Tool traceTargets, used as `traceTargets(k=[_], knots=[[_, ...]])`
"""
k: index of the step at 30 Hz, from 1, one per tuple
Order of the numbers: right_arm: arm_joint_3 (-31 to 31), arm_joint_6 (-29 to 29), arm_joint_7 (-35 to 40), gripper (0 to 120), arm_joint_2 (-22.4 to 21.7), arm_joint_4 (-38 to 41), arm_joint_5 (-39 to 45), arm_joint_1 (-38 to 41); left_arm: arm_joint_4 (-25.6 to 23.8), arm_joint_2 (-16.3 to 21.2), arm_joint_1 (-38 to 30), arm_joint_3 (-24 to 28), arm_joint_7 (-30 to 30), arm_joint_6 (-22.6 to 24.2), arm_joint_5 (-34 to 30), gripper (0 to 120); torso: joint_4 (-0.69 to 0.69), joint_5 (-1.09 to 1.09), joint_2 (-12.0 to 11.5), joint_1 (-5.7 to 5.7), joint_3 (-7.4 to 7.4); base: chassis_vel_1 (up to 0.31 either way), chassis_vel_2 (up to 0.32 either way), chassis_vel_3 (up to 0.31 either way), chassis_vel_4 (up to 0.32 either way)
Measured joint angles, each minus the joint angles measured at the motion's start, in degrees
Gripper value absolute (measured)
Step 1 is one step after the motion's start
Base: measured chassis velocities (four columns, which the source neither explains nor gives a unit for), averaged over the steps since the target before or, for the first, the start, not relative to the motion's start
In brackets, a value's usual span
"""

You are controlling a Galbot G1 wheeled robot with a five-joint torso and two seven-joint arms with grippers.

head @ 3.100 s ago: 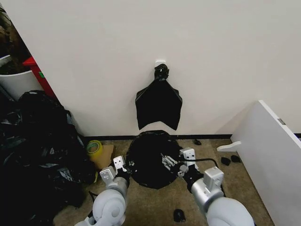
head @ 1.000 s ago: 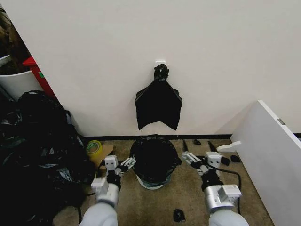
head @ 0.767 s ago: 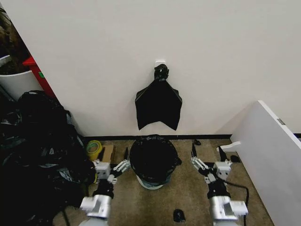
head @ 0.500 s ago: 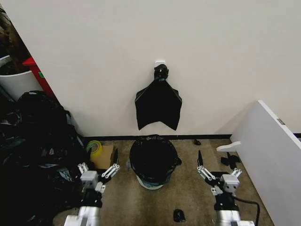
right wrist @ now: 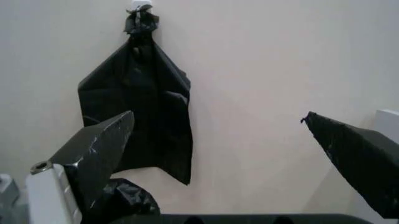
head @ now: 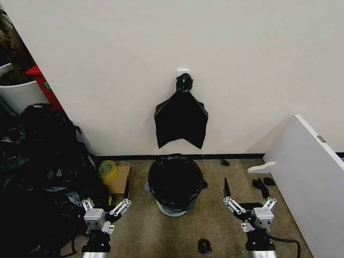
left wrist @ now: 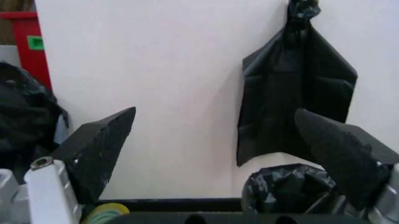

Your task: Place the garbage bag over the trash bin.

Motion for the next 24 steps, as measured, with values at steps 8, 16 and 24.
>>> traceTargets(k=[8,16,24], knots=[[-0.1,-0.3,-0.1,100,0.0,0.2,-0.2,0.2,0.0,0.1,-0.2,0.3,0.0,0.1,0.0,100,0.00,0.00,0.0,0.01,0.00,0.000,0.000,0.000,0.000],[-0.2,-0.4,-0.1,100,0.0,0.2,-0.2,0.2,0.1,0.1,-0.3,0.3,0.0,0.2,0.0,100,0.00,0.00,0.0,0.01,0.00,0.000,0.000,0.000,0.000],[-0.2,-0.4,-0.1,100,0.0,0.2,-0.2,0.3,0.1,0.1,-0.3,0.4,-0.1,0.3,-0.1,100,0.00,0.00,0.0,0.01,0.00,0.000,0.000,0.000,0.000]])
